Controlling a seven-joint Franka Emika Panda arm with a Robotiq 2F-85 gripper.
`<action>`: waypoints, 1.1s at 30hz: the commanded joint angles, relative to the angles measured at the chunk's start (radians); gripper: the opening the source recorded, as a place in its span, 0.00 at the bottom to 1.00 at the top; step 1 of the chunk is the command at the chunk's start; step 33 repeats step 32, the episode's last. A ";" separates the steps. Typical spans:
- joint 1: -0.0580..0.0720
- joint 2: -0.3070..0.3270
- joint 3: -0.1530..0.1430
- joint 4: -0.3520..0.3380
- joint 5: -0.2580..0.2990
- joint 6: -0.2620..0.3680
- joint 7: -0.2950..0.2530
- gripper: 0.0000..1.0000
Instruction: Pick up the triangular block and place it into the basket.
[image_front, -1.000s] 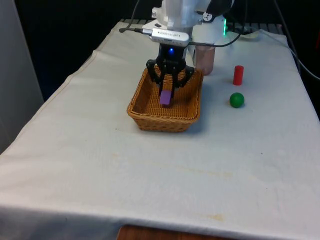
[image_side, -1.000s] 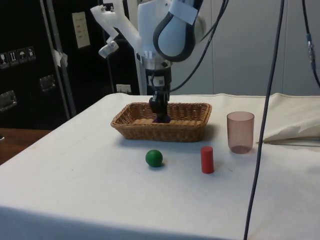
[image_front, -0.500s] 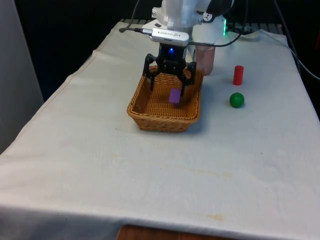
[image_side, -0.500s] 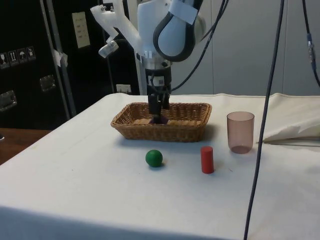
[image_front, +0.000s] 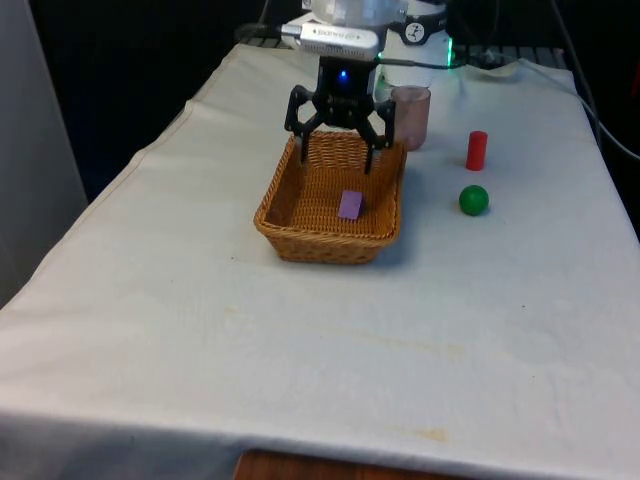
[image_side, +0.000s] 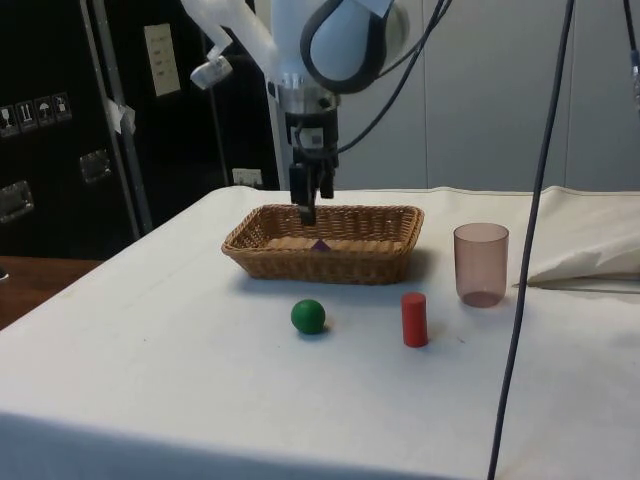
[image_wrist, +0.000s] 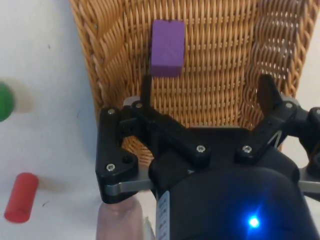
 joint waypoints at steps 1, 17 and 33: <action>0.005 -0.007 -0.007 0.002 -0.013 -0.009 0.009 1.00; 0.000 -0.118 -0.002 0.015 -0.002 -0.110 0.000 1.00; 0.002 -0.199 -0.001 0.043 -0.011 -0.207 0.011 1.00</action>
